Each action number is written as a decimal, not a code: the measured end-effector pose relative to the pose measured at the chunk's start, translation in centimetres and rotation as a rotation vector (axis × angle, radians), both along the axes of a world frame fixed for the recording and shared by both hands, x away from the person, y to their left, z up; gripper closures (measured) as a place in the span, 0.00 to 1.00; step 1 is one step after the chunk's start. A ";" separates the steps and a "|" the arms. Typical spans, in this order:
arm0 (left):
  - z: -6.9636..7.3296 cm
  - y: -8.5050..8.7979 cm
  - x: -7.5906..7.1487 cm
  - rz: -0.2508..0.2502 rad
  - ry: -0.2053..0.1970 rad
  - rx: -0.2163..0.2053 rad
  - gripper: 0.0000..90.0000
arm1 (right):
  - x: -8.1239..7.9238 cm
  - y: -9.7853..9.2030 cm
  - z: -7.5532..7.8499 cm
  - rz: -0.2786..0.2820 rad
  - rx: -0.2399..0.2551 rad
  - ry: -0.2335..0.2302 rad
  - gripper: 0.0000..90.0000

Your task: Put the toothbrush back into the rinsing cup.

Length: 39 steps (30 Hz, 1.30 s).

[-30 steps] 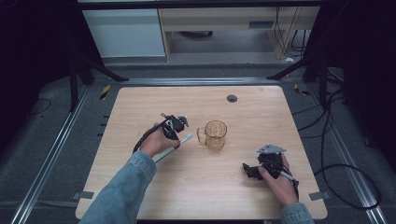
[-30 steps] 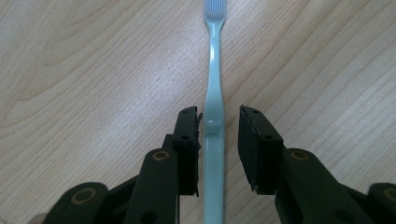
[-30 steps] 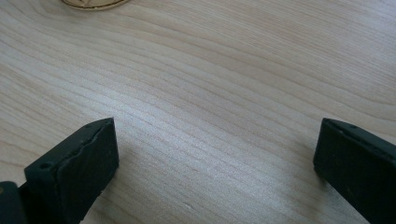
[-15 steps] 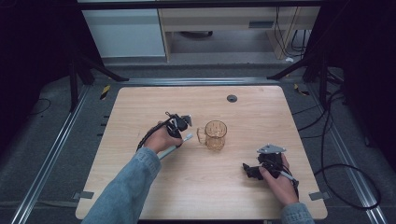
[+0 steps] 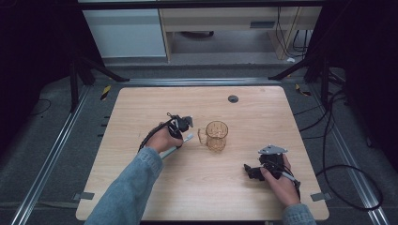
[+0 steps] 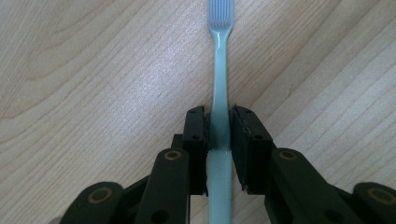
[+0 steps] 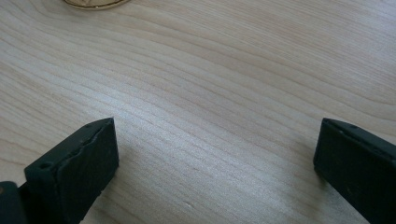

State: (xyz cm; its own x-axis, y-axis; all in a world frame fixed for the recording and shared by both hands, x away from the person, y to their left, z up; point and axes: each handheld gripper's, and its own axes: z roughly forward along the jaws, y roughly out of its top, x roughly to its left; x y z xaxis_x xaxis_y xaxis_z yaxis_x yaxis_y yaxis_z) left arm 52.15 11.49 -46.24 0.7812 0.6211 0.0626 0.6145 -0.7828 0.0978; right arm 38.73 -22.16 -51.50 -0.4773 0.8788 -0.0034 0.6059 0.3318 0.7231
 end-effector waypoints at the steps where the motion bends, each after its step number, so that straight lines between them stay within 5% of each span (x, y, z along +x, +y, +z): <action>1: 0.0 0.0 0.0 0.008 -0.003 -0.006 0.84 | 0.0 0.0 0.0 -0.001 0.000 0.000 0.00; 13: 0.2 0.2 0.0 0.008 -0.008 -0.010 0.87 | 0.0 0.0 0.0 0.000 0.000 0.000 0.00; 21: 2.9 1.3 -1.1 0.037 -0.093 -0.117 0.88 | 0.0 0.0 0.0 -0.001 0.000 0.000 0.00; 39: 5.1 2.6 -2.6 0.050 -0.178 -0.223 0.88 | 0.0 0.0 0.0 -0.002 -0.002 -0.001 0.00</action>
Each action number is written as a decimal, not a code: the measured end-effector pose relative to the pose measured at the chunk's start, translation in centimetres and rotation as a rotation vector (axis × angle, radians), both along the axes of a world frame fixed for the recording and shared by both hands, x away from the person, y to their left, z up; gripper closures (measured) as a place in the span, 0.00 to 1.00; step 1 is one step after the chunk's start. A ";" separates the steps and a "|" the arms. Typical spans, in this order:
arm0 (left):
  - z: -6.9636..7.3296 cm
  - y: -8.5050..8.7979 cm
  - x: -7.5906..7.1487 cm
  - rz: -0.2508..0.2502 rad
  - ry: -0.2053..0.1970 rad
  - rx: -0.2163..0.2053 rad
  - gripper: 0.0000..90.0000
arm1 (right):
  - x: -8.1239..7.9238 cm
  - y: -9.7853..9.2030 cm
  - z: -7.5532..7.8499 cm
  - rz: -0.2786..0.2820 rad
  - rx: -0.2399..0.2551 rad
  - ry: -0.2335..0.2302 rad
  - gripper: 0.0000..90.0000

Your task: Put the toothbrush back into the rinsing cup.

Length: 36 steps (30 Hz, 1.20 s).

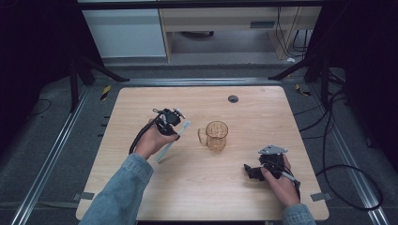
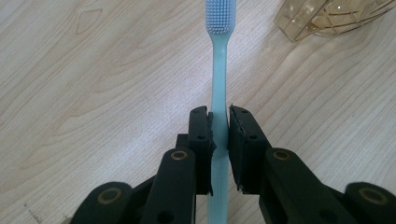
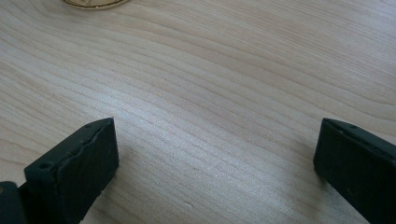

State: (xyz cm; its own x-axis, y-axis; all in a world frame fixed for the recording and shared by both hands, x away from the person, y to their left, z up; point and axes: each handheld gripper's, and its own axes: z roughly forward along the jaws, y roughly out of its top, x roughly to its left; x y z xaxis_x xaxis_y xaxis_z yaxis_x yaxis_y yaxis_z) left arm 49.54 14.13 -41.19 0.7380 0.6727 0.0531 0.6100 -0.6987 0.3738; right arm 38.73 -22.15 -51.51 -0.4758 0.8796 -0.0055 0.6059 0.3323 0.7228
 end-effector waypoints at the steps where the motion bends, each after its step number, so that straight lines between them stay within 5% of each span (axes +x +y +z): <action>1: 0.1 0.0 0.0 0.000 -0.003 -0.003 0.88 | 0.0 0.0 0.0 0.000 0.000 0.000 0.00; 24: 3.2 -0.4 -0.3 0.009 -0.094 -0.136 0.88 | -0.1 0.0 0.0 0.009 0.001 -0.001 0.00; 31: 3.4 -0.5 -0.2 0.014 -0.110 -0.148 0.88 | -0.1 0.0 0.0 0.010 0.002 -0.001 0.00; 36: 3.8 -0.5 -0.3 0.030 -0.153 -0.187 0.88 | -0.1 0.0 0.0 0.010 0.002 -0.001 0.00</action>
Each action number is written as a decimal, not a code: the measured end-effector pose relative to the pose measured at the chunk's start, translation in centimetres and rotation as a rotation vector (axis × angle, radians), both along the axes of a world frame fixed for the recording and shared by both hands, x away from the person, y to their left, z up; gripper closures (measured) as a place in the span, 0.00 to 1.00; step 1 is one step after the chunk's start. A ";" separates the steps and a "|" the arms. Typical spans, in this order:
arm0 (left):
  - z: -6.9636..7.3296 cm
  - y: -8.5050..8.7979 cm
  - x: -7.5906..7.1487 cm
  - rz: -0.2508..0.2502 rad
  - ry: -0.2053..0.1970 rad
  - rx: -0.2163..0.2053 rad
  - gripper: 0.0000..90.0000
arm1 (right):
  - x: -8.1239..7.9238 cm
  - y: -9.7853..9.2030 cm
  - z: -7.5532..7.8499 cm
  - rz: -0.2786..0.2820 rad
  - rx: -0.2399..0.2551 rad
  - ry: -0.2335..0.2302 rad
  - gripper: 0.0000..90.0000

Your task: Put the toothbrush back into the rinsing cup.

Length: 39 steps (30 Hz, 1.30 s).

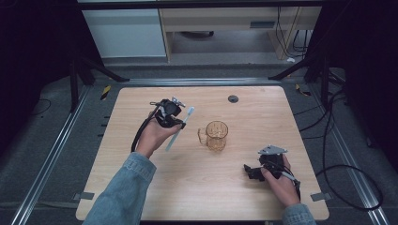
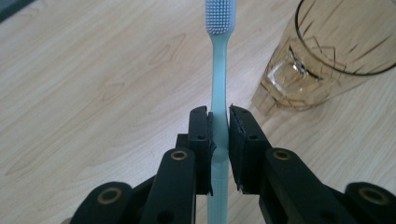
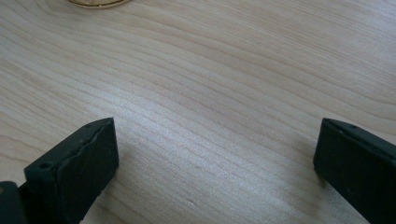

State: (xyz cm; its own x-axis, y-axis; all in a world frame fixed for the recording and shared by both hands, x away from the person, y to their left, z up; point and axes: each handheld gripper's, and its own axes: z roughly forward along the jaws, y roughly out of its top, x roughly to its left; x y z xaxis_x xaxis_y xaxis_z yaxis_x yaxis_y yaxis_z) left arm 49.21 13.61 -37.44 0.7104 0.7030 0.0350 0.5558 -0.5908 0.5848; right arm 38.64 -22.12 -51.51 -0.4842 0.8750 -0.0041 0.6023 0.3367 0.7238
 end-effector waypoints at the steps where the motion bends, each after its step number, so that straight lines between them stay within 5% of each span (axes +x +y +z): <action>1: 0.1 0.0 -0.1 0.004 -0.007 -0.010 0.88 | 0.0 0.0 0.0 0.000 0.000 0.000 0.00; 11: 0.9 0.2 -0.8 0.049 -0.108 -0.088 0.88 | 0.0 0.0 0.0 0.000 0.000 0.000 0.00; 26: 1.2 -0.4 -1.7 0.105 -0.255 -0.147 0.88 | 0.0 0.0 0.0 0.001 0.000 0.000 0.00; 39: 1.6 -1.0 -2.4 0.118 -0.335 -0.229 0.88 | 0.0 0.0 0.0 0.002 -0.001 -0.001 0.00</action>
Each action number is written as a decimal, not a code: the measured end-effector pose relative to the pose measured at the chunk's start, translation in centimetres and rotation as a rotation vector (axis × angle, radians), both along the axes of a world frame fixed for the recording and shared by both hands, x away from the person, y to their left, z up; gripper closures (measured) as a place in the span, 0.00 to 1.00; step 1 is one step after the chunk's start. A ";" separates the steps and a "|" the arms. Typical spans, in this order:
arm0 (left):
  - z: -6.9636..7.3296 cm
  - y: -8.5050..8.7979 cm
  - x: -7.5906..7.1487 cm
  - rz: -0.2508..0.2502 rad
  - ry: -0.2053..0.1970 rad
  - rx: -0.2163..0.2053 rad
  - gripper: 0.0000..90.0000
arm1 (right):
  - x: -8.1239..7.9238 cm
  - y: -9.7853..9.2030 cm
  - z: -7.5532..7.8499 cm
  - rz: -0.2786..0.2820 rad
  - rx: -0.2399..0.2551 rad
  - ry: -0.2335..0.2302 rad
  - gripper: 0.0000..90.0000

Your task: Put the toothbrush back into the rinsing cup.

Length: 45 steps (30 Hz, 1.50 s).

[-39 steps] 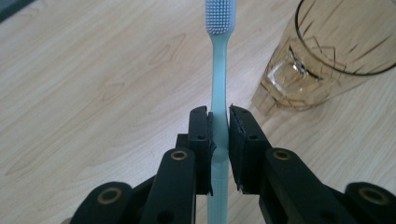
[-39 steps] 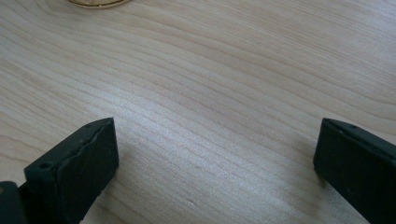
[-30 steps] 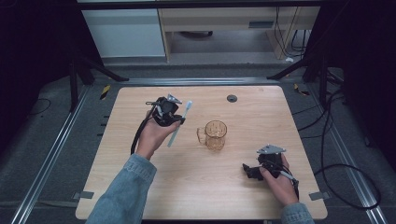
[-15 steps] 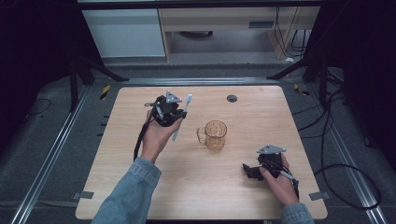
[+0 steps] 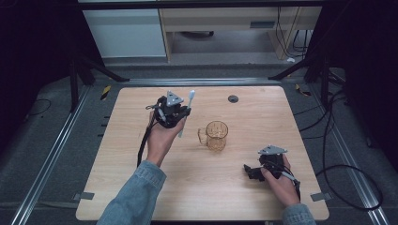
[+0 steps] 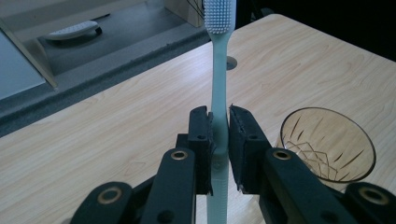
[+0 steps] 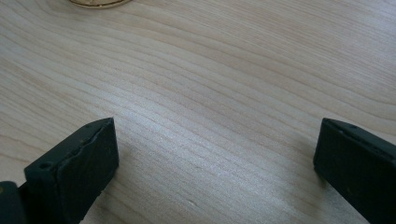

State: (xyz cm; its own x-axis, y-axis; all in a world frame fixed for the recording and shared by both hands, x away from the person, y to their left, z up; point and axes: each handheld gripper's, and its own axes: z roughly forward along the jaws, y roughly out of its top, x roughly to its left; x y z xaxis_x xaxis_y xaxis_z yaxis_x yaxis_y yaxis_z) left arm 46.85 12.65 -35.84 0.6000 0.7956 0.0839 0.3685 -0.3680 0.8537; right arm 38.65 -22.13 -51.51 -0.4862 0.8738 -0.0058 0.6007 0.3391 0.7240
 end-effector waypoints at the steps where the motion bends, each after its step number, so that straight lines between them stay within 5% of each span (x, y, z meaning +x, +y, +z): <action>1: 0.1 0.0 0.0 0.000 -0.006 -0.001 0.88 | 0.0 0.0 0.0 0.000 0.001 0.001 0.00; 45: 0.2 -1.7 -3.0 0.056 -0.312 -0.183 0.88 | 0.0 0.0 0.0 0.003 -0.001 0.001 0.00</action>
